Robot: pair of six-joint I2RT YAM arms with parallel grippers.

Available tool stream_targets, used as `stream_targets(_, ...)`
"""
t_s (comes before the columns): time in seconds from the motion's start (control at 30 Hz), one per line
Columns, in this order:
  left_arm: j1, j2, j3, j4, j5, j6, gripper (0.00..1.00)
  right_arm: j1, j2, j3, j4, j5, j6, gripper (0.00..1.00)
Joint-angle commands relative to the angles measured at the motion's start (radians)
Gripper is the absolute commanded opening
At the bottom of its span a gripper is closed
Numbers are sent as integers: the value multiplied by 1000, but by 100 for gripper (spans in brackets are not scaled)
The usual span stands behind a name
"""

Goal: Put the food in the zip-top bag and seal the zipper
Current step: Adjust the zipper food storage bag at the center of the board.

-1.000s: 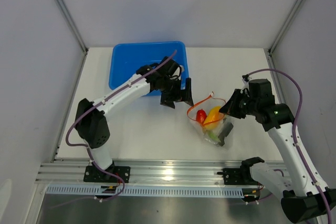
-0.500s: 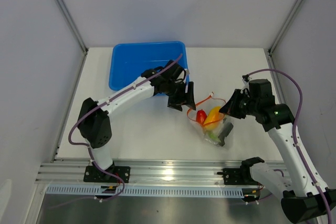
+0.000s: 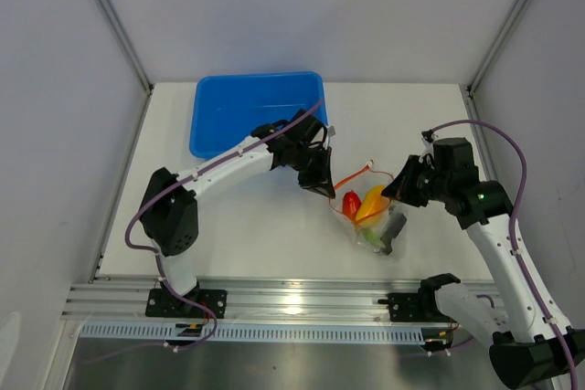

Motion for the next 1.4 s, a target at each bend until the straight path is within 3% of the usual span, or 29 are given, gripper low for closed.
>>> stream_targets(0.0,-8,-2,23,36,59,23,1,3,-15,-3,17,-3,-6,0)
stream_targets(0.33,-26,-67,78,58,124,177,1,5,13,12,15,-9,-34,0)
stream_targets(0.57,-26,-102,189,-24,130,227,1,3,13,64,-23,-14,-37,0)
stream_targets(0.77,-26,-116,313,-60,173,214,1,3,20,129,-52,-38,-23,0)
stream_targets(1.13,-28,-124,178,-18,200,200,1,3,51,11,46,-97,21,0)
stream_targets(1.37,-26,-113,305,-47,208,197,1,9,73,92,15,-91,17,0)
